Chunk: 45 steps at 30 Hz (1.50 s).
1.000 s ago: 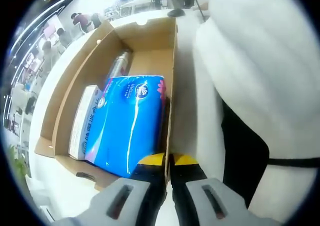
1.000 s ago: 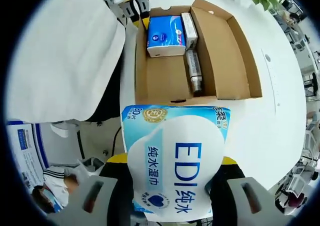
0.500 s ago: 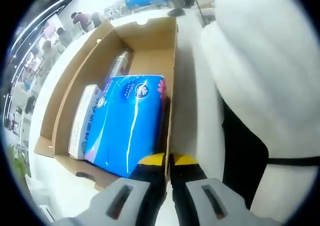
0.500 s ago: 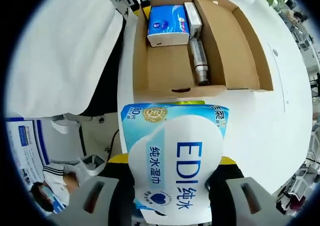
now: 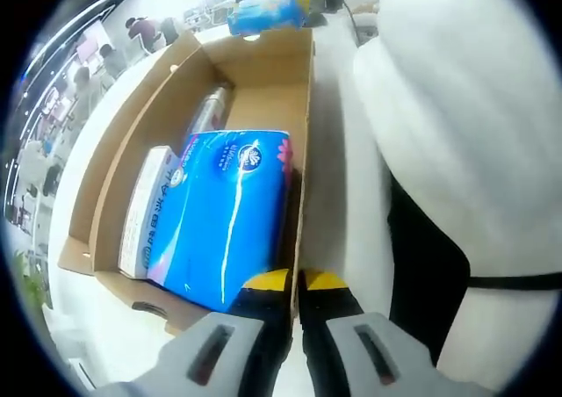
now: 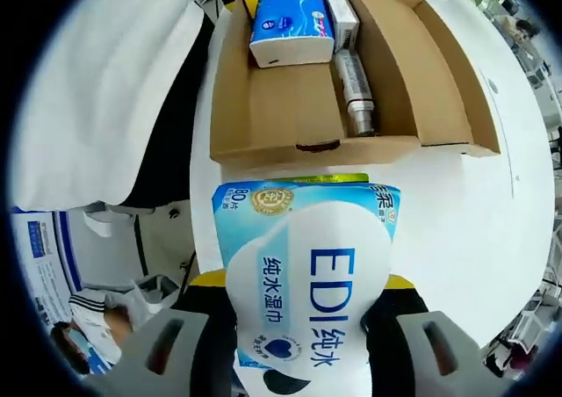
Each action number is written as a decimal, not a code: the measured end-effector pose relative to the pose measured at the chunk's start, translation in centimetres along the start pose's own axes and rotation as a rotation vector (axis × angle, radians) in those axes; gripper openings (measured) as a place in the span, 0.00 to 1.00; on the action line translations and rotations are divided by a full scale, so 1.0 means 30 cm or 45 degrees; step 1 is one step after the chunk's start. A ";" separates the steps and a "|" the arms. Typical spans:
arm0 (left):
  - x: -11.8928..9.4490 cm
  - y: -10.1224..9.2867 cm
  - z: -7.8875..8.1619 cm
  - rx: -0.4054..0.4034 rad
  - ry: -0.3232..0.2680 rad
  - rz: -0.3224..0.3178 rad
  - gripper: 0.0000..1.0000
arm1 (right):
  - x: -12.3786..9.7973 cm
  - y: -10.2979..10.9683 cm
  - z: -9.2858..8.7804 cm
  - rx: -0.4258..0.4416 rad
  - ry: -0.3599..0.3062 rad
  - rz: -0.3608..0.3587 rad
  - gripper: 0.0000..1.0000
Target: Operate the shoe box by opening the lid, removing the specified soft item, and placing it in the target area until the item is outside and the box remains undamaged.
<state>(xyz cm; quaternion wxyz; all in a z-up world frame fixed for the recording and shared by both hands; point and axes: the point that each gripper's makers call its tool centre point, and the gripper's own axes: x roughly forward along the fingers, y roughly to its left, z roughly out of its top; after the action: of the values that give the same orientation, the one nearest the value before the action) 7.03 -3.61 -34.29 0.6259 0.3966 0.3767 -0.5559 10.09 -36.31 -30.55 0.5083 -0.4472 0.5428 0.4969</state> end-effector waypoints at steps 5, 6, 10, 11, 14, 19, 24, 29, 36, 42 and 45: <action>0.003 0.001 -0.001 0.000 0.001 0.000 0.03 | 0.015 -0.001 0.004 -0.018 0.007 -0.011 0.57; 0.004 0.001 -0.001 0.000 0.001 0.000 0.03 | 0.015 -0.009 0.010 -0.018 -0.007 -0.027 0.57; 0.006 0.001 -0.003 0.002 0.001 -0.001 0.03 | 0.021 -0.034 0.019 -0.026 -0.020 -0.063 0.57; 0.007 0.001 -0.004 0.002 0.001 -0.002 0.03 | 0.024 -0.035 0.019 -0.035 -0.014 -0.063 0.57; 0.007 0.001 -0.004 0.003 0.003 -0.004 0.03 | 0.041 -0.042 0.017 -0.067 0.015 -0.065 0.57; 0.008 0.001 -0.005 0.002 0.003 0.001 0.03 | 0.061 -0.057 0.017 -0.069 0.019 -0.081 0.57; 0.007 0.001 -0.005 0.002 0.002 0.000 0.03 | 0.088 -0.060 0.024 -0.037 0.011 -0.078 0.58; 0.006 0.000 -0.005 0.000 0.003 -0.002 0.03 | 0.108 -0.056 0.022 -0.021 0.016 -0.070 0.58; 0.006 0.000 -0.005 0.004 0.003 -0.006 0.03 | 0.129 -0.057 0.022 -0.030 0.021 -0.077 0.57; 0.005 0.000 -0.003 0.001 0.003 -0.010 0.03 | 0.140 -0.057 0.032 -0.034 0.020 -0.071 0.57; 0.005 0.000 -0.003 0.002 0.001 -0.009 0.03 | 0.159 -0.053 0.030 -0.051 0.036 -0.061 0.57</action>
<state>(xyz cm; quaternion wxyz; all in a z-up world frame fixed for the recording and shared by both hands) 7.03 -3.59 -34.46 0.6234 0.3961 0.3779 -0.5583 11.36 -35.49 -35.42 0.5034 -0.4771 0.5291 0.4889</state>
